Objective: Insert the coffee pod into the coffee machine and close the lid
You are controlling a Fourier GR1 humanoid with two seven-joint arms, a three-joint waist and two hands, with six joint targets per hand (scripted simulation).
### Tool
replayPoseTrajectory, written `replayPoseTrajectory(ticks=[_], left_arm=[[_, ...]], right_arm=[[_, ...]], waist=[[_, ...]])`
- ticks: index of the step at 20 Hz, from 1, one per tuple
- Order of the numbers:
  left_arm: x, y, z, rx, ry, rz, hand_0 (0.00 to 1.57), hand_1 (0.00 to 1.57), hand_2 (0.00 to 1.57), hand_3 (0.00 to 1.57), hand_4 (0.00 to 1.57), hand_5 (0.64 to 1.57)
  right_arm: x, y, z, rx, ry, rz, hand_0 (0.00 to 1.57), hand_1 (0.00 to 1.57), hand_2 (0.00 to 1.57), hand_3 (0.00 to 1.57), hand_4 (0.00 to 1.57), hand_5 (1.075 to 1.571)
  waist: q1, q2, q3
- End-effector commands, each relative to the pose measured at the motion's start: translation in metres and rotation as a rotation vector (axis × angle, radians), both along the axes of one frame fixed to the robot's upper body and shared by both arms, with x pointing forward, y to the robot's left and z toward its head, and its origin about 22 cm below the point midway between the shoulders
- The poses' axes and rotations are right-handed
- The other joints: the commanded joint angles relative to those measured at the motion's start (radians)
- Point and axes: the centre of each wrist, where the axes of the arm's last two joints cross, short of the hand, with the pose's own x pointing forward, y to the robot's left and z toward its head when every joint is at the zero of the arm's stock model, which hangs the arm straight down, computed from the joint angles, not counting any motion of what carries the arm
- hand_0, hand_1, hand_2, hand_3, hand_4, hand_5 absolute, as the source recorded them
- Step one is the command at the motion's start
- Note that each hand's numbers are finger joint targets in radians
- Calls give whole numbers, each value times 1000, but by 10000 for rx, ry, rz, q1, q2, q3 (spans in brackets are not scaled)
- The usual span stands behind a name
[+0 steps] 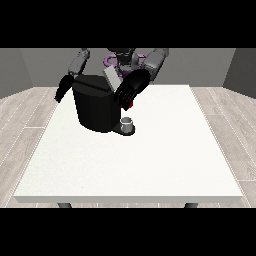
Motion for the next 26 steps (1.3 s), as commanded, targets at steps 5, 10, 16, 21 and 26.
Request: replayPoseTrajectory(ticks=[5, 10, 16, 21, 26], left_arm=[[4, -16, -17, -30, 579, 323, 0, 0, 299, 199, 0, 1571], [6, -29, -83, -445, 2286, -206, 0, 0, 0, 52, 0, 1571], [-2, -39, -143, -3026, 3095, -1355, 0, 0, 130, 0, 0, 1571], [-25, -58, -240, -8241, 4996, -1844, 0, 0, 0, 0, 467, 1571], [-71, -50, -329, -10697, 6983, -886, 0, 0, 0, 0, 394, 1571]], right_arm=[[-7, -11, -42, 609, 723, -319, 0, 0, 0, 0, 90, 1571], [-13, -50, -59, 739, 1964, -1275, 0, 0, 0, 0, 0, 1571], [-43, -57, -104, 808, 3023, -1870, 0, 0, 0, 0, 0, 1571], [-78, -82, -137, 748, 3991, -2429, 0, 0, 0, 0, 0, 1571], [-116, -98, -163, 857, 4871, -2931, 0, 0, 0, 0, 0, 1571]], waist=[[493, -487, -32], [1545, -2034, -37], [2458, -3296, -50], [3320, -4613, -64], [4194, -6352, -43]])
